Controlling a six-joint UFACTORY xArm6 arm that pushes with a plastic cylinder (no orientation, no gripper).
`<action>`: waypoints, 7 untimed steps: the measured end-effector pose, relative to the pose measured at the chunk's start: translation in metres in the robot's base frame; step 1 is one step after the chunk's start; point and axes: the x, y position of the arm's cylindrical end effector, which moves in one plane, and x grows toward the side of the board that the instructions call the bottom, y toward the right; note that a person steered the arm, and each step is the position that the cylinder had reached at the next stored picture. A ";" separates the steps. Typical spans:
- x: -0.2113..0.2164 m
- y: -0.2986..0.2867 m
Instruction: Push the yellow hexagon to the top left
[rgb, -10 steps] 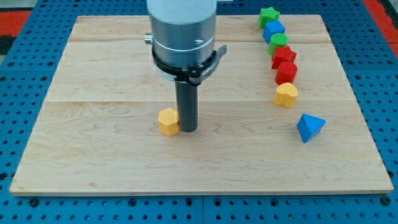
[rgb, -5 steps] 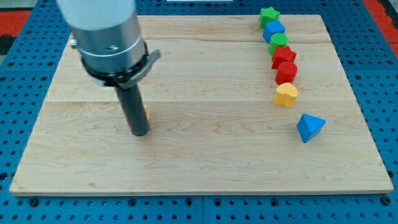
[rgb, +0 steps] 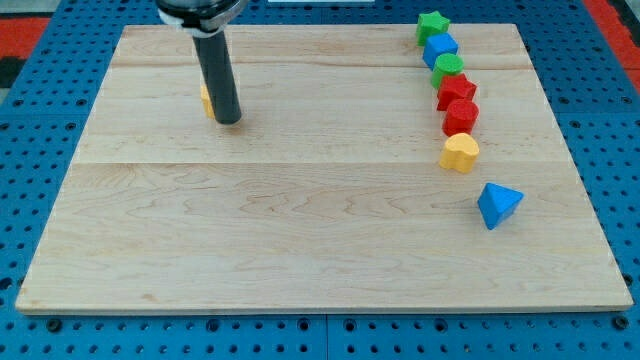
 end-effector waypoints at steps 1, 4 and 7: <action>-0.032 -0.019; -0.062 -0.121; -0.076 -0.108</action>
